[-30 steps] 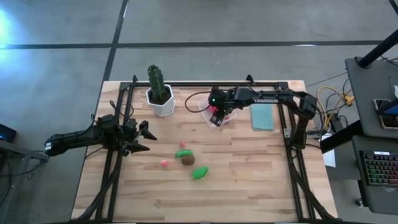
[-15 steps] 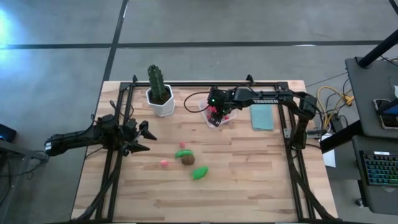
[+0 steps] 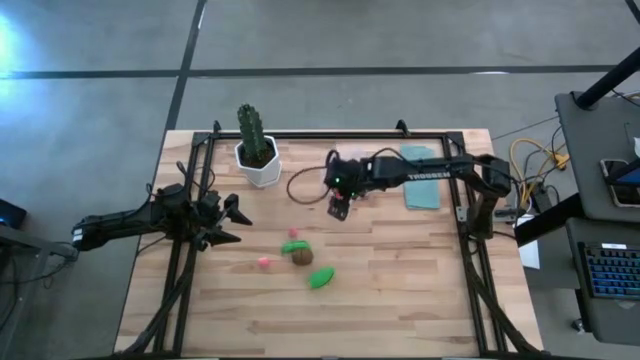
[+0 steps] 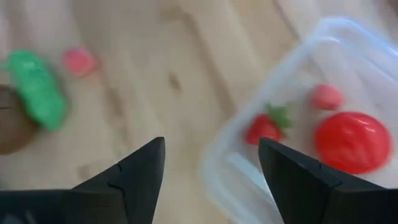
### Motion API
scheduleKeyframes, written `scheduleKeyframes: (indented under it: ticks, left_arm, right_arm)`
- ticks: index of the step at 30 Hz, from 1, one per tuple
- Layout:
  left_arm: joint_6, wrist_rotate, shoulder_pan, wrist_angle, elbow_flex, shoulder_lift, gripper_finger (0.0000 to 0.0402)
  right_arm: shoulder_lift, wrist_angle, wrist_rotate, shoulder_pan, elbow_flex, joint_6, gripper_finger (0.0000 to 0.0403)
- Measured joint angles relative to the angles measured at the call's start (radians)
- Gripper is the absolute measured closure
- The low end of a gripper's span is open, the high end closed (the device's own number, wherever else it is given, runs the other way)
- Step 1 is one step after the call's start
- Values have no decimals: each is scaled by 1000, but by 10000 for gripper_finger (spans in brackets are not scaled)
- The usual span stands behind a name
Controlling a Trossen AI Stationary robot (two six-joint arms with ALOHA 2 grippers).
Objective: Pick and placing Produce into tupperware
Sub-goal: Put the bottom peach into the transparent bin
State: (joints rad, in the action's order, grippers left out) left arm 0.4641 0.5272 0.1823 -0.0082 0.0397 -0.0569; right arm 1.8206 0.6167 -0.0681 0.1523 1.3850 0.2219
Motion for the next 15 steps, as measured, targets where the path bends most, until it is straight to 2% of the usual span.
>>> scheduleKeyframes:
  ticks: [12,15]
  left_arm:
    - [0,0,0,0,0,0,118]
    - [0,0,0,0,0,0,118]
  right_arm:
    - [0,-3,0,-104,1,138,154]
    - [0,-13,63,-128,1,124,154]
